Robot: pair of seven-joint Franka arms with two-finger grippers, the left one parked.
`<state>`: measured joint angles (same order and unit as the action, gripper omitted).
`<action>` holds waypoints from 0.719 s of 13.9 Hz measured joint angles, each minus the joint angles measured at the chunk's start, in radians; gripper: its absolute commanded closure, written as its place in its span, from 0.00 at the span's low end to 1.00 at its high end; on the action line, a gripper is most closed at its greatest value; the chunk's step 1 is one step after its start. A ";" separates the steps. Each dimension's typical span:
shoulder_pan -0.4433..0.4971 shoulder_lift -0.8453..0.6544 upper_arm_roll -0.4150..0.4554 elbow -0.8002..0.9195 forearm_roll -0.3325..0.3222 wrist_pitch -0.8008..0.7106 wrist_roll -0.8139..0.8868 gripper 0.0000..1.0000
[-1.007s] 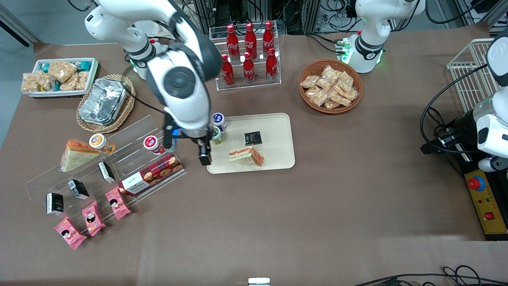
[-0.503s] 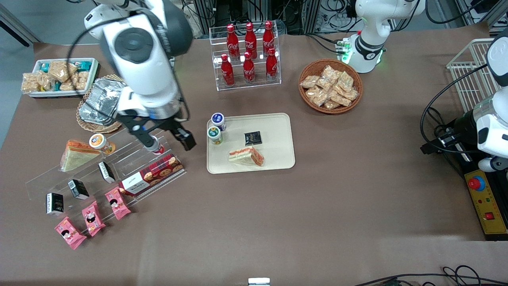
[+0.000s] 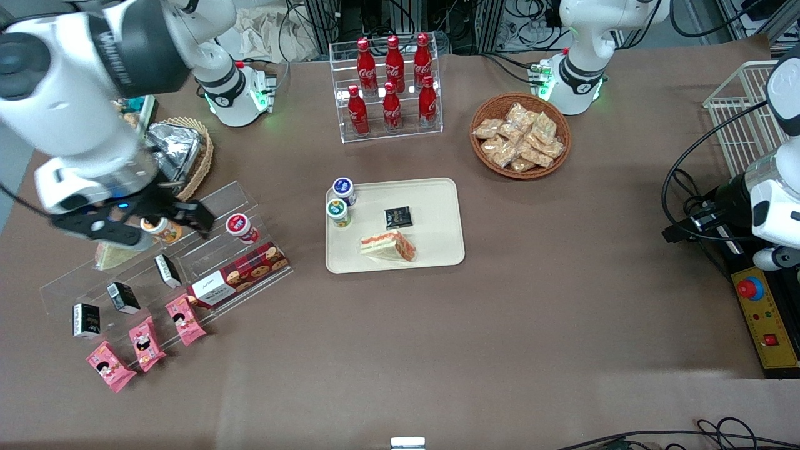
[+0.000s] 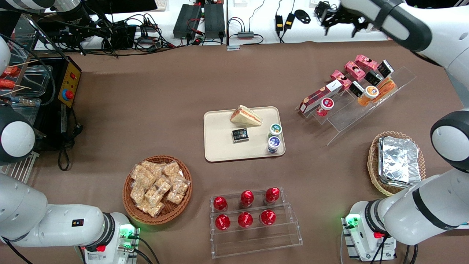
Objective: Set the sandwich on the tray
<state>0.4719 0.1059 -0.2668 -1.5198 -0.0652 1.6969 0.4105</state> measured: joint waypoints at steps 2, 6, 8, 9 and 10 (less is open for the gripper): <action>-0.084 -0.004 0.018 -0.002 0.000 0.000 -0.123 0.00; -0.301 -0.009 0.157 -0.015 0.002 0.002 -0.210 0.00; -0.332 -0.015 0.168 -0.019 0.006 0.012 -0.260 0.00; -0.339 -0.015 0.168 -0.019 0.009 0.018 -0.282 0.00; -0.342 -0.015 0.168 -0.019 0.009 0.022 -0.296 0.00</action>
